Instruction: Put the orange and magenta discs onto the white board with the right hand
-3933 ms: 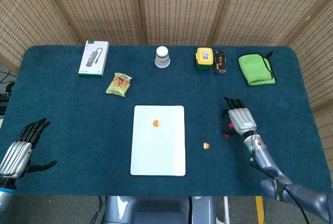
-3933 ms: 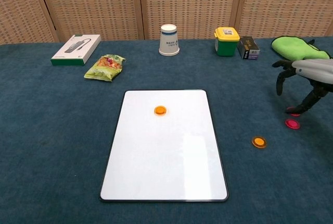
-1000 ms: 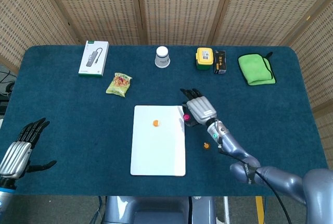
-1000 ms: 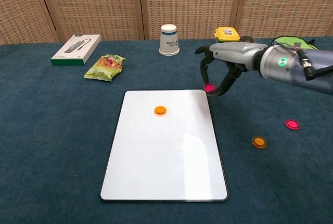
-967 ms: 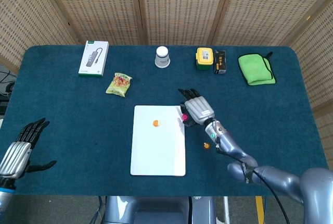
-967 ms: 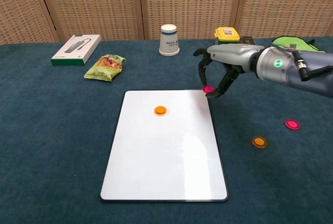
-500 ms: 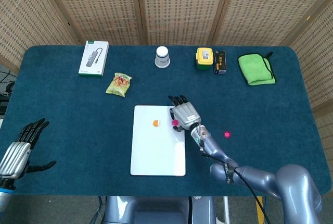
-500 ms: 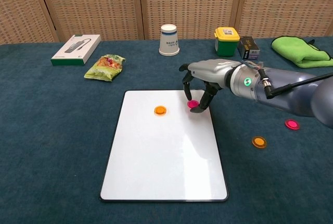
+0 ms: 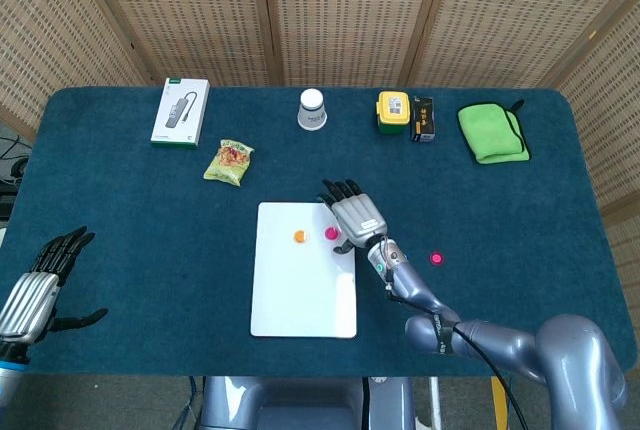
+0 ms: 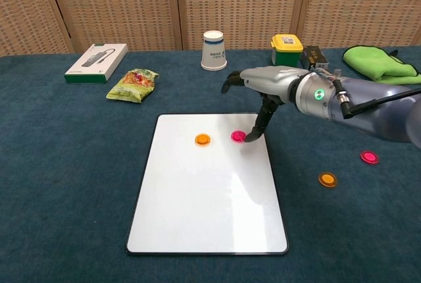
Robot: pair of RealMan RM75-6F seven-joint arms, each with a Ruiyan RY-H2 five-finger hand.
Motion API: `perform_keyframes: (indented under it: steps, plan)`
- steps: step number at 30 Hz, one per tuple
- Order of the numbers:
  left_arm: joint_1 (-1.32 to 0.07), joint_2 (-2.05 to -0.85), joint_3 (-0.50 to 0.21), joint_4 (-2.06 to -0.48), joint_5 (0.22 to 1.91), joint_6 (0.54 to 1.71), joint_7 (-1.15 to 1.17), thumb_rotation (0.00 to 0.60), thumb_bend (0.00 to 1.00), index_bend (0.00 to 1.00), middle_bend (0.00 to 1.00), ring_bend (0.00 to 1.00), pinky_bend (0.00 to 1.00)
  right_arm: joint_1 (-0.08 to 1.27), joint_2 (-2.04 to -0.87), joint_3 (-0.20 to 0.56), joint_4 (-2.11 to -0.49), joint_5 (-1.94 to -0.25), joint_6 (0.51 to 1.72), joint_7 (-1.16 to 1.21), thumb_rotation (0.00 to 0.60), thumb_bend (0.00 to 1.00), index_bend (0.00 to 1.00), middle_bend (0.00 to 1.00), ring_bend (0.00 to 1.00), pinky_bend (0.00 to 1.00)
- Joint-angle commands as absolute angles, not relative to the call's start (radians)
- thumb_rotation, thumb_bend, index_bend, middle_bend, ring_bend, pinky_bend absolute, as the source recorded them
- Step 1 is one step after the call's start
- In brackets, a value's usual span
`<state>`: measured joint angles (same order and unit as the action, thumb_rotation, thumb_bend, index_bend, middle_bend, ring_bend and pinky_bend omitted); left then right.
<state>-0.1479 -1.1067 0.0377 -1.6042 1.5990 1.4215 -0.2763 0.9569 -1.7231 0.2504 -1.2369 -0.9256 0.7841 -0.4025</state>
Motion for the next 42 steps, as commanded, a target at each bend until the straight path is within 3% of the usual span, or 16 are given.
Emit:
perform_keyframes:
  steps: [1, 5, 10, 16, 27, 42]
  plan:
    - [-0.148, -1.106, 0.038, -1.604, 1.598, 1.421, -0.277, 0.600, 0.00, 0.00, 0.00, 0.00, 0.00, 0.926, -1.671, 0.237, -1.283, -0.954, 0.824, -0.395, 0.600, 0.18, 0.28, 0.00, 0.00, 0.01]
    - [-0.149, -1.105, 0.040, -1.605, 1.602, 1.419, -0.279, 0.600, 0.00, 0.00, 0.00, 0.00, 0.00, 0.820, -1.543, 0.161, -1.335, -0.997, 0.882, -0.362, 0.600, 0.26, 0.40, 0.00, 0.00, 0.01]
    - [-0.150, -1.106, 0.040, -1.606, 1.602, 1.417, -0.273, 0.600, 0.00, 0.00, 0.00, 0.00, 0.00, 0.725, -1.458, 0.096, -1.354, -1.074, 0.902, -0.240, 0.600, 0.26, 0.42, 0.00, 0.00, 0.01]
    - [-0.153, -1.108, 0.039, -1.611, 1.601, 1.412, -0.261, 0.600, 0.00, 0.00, 0.00, 0.00, 0.00, 0.651, -1.437, 0.049, -1.316, -1.133, 0.913, -0.137, 0.600, 0.26, 0.42, 0.00, 0.00, 0.01]
    - [-0.153, -1.109, 0.039, -1.612, 1.600, 1.414, -0.258, 0.600, 0.00, 0.00, 0.00, 0.00, 0.00, 0.621, -1.470, 0.046, -1.251, -1.187, 0.906, -0.067, 0.600, 0.34, 0.43, 0.00, 0.00, 0.01]
    - [-0.152, -1.110, 0.039, -1.610, 1.599, 1.415, -0.255, 0.600, 0.00, 0.00, 0.00, 0.00, 0.00, 0.587, -1.493, 0.046, -1.208, -1.235, 0.919, -0.046, 0.600, 0.34, 0.43, 0.00, 0.00, 0.01]
